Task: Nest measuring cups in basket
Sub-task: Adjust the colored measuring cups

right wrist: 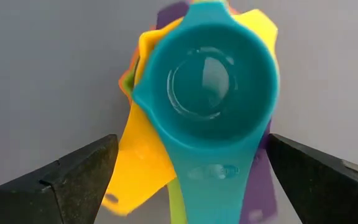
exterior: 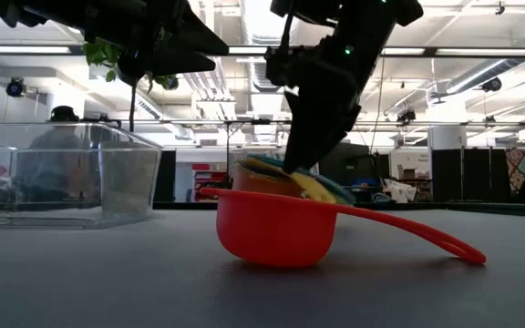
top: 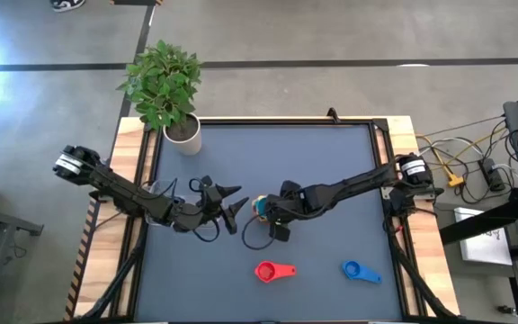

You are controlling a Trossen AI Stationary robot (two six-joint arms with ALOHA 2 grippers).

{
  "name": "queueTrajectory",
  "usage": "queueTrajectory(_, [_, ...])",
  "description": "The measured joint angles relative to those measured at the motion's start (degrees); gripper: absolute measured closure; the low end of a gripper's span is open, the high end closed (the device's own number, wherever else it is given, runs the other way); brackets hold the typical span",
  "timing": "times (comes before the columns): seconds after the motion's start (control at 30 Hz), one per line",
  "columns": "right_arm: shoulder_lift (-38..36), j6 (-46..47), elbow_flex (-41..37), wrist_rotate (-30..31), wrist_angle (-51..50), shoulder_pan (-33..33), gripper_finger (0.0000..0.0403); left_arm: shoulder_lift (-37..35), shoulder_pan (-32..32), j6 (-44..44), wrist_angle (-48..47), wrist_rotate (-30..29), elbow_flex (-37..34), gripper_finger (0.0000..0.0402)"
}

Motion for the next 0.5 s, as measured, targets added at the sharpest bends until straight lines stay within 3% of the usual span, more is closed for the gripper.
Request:
queueTrajectory(0.23, [-0.9,0.8,0.0,4.5,-5.1,0.0,0.0003,0.0,0.0,0.2,0.0,0.0,0.0,0.0222])
queueTrajectory(0.5, [-1.3,-0.1,1.5,4.6,-4.7,0.0,0.0003,0.0,0.0,0.3,0.0,0.0,0.0,0.0222])
